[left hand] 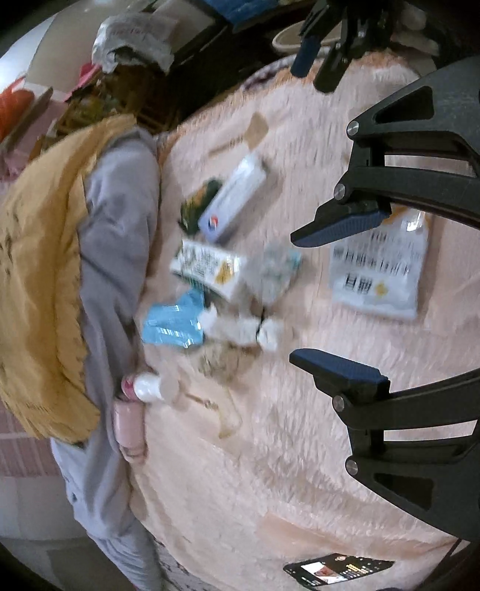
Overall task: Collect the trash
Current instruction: 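Move both open tools back over the trash on the bed, then grasp the white tissue with the left tool while the right grasps the clear plastic bag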
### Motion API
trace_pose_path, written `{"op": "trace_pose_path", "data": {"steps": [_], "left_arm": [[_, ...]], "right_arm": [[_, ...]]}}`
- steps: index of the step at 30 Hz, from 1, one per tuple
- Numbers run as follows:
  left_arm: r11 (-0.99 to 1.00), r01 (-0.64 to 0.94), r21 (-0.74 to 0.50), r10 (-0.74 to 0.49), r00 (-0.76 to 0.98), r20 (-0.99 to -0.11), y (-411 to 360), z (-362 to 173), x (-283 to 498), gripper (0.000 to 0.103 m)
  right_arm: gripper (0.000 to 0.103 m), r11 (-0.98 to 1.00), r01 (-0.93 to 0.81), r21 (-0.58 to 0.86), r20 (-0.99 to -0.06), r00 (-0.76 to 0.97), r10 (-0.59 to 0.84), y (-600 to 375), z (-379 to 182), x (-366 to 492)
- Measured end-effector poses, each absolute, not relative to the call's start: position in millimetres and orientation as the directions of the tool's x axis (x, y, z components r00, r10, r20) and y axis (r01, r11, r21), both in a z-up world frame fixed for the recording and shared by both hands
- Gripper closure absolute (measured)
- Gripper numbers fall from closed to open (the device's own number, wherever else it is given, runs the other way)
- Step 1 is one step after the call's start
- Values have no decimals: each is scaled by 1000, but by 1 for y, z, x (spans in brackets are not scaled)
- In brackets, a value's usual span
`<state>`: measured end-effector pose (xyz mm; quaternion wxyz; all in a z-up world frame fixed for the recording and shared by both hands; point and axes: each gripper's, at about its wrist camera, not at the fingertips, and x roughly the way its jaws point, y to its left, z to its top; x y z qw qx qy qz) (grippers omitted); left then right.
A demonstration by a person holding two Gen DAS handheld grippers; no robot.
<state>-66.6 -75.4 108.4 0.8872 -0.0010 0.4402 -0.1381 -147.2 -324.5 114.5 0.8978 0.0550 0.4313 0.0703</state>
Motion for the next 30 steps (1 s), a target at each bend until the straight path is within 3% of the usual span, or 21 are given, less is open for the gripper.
{"op": "trace_pose_path", "data": {"steps": [11, 12, 13, 14, 19, 25, 26, 27, 28, 29, 30], "left_arm": [[958, 217, -188, -273, 488, -829, -65, 57, 5, 48], [955, 223, -194, -280, 475, -834, -68, 53, 10, 56], [955, 226, -194, -280, 463, -841, -70, 49, 14, 73], [954, 229, -195, -280, 443, -852, -71, 44, 18, 79], [938, 223, -264, -337, 428, -838, -55, 49, 11, 84], [941, 218, -260, -334, 466, -819, -34, 66, -12, 84], [942, 218, -255, -331, 472, -817, -33, 68, -16, 84], [944, 219, -247, -324, 479, -816, -31, 69, -18, 84], [946, 219, -238, -317, 485, -815, -32, 70, -20, 84], [946, 220, -236, -316, 487, -814, -33, 70, -23, 84], [944, 221, -244, -324, 486, -812, -34, 71, -25, 84]], "right_arm": [[34, 952, -209, 223, -772, 559, 304, -289, 104, -94], [34, 947, -226, 228, -774, 548, 317, -285, 103, -89], [34, 940, -248, 233, -775, 536, 333, -279, 100, -82], [34, 935, -268, 233, -775, 529, 345, -273, 99, -77], [34, 907, -356, 227, -788, 480, 385, -245, 84, -49], [34, 867, -427, 256, -815, 388, 431, -214, 57, -14], [39, 868, -427, 253, -817, 386, 428, -210, 52, -8], [56, 869, -427, 250, -822, 381, 424, -207, 48, -4], [65, 869, -428, 250, -829, 369, 420, -204, 44, -1], [73, 872, -426, 243, -836, 363, 411, -202, 40, -1], [75, 878, -420, 230, -840, 370, 397, -201, 38, -2]]}}
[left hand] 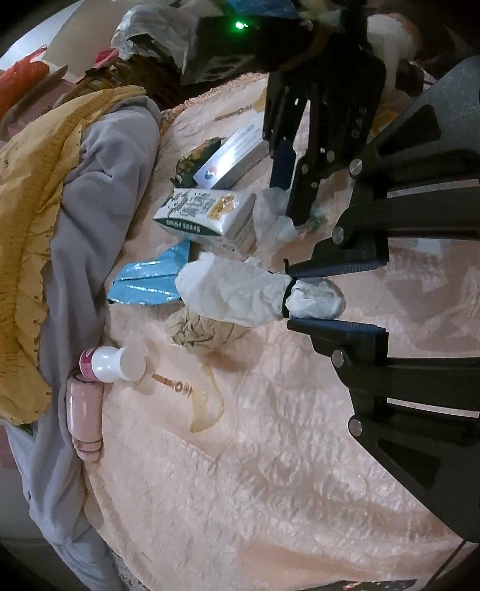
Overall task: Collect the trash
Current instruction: 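Grasp the white tissue with the left tool while the right grasps the clear plastic bag, then carry the tissue and plastic bag over the cream bucket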
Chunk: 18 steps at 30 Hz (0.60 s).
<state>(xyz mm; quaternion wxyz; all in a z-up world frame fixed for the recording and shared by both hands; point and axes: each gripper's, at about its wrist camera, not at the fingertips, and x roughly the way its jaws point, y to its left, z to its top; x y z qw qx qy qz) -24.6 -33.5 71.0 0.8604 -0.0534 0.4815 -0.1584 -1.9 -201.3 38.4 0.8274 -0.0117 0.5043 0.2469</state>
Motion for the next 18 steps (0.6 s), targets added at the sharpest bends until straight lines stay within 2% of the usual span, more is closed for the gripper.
{"op": "trace_pose_path", "data": {"steps": [3, 18], "left_arm": [[937, 234, -258, -343, 488, -803, -39, 74, -31, 84], [913, 325, -248, -391, 518, -760, -95, 107, -75, 84]], "right_arm": [[81, 883, -412, 226, -822, 405, 400, -208, 44, -15], [82, 922, -289, 258, -725, 573, 383, -281, 106, -106]]}}
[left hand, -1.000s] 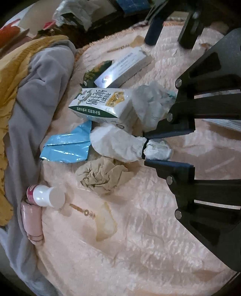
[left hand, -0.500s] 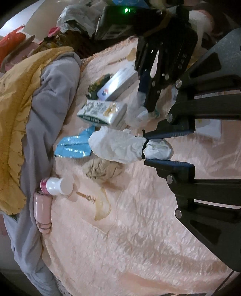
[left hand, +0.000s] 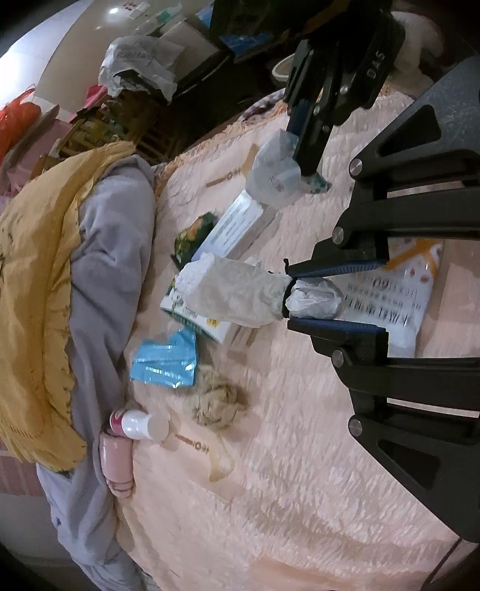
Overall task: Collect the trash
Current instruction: 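Carry the tissue and plastic bag over the cream bucket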
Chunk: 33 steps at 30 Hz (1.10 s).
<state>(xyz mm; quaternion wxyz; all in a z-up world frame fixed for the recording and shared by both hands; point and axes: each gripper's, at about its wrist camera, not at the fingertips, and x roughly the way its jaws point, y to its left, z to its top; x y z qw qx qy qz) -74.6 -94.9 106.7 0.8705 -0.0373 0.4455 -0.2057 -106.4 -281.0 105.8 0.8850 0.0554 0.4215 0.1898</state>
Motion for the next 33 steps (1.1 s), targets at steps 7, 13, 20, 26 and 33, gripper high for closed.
{"op": "trace_pose_path", "data": {"steps": [7, 13, 20, 26, 33], "left_arm": [[900, 388, -197, -394, 535, -747, -130, 117, -99, 84], [884, 433, -177, -411, 539, -735, -152, 126, -113, 84], [870, 468, -158, -424, 543, -724, -172, 134, -127, 84], [861, 487, -145, -431, 548, -717, -184, 141, -135, 84], [851, 508, -132, -436, 544, -717, -195, 145, -141, 84]], "right_arm": [[81, 940, -243, 241, -720, 605, 341, -299, 116, -138], [81, 949, -209, 236, -708, 632, 315, -318, 127, -161], [81, 956, -173, 237, -688, 665, 291, -336, 139, -181], [81, 959, -152, 239, -677, 681, 277, -346, 145, -193], [81, 962, -135, 236, -668, 697, 262, -357, 152, -204]]}}
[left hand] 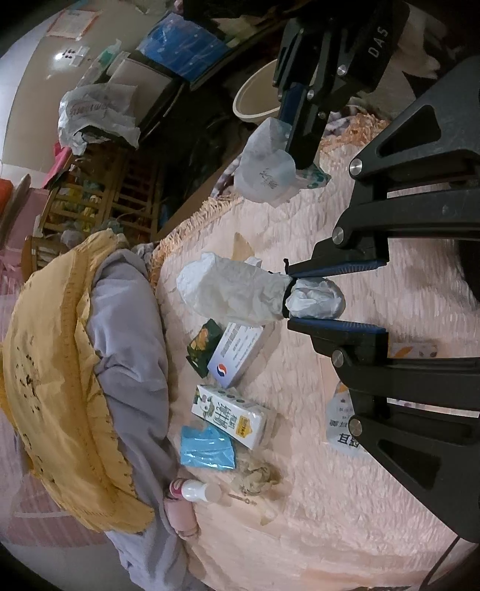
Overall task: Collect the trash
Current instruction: 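Carry the tissue and plastic bag over the cream bucket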
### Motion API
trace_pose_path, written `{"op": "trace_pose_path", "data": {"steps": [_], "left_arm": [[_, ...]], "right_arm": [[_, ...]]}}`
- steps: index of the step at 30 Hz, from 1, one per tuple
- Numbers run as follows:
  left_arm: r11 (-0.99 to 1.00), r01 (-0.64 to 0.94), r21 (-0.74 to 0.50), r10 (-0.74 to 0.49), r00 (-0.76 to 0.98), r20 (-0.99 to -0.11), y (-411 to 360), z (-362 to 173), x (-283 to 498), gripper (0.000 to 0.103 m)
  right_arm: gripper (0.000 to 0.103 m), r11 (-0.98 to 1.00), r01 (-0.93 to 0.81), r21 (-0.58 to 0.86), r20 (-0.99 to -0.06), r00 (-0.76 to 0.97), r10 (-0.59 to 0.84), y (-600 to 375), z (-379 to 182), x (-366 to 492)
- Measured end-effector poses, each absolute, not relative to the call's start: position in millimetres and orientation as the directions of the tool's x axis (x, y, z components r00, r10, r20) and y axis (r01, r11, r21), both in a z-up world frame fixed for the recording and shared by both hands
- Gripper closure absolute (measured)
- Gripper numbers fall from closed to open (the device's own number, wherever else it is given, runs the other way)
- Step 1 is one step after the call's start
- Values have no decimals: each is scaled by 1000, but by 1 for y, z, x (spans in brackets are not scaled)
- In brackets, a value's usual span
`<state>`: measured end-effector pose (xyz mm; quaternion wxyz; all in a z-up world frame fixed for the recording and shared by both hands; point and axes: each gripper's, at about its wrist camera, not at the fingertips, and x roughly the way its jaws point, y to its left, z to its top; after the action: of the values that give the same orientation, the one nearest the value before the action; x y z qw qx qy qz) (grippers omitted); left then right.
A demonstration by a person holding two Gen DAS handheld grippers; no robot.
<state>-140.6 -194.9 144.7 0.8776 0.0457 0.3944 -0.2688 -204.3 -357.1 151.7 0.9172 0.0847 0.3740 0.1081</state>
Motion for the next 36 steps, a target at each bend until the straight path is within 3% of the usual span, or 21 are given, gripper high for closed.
{"op": "trace_pose_path", "data": {"steps": [16, 36], "left_arm": [[814, 568, -119, -470, 525, -709, -232, 152, -154, 84], [672, 728, -138, -571, 391, -722, -351, 156, -191, 84]], "right_arm": [[81, 972, -76, 221, -661, 721, 206, -390, 158, -225], [81, 966, 145, 214, -660, 751, 33, -495, 159, -286]]}}
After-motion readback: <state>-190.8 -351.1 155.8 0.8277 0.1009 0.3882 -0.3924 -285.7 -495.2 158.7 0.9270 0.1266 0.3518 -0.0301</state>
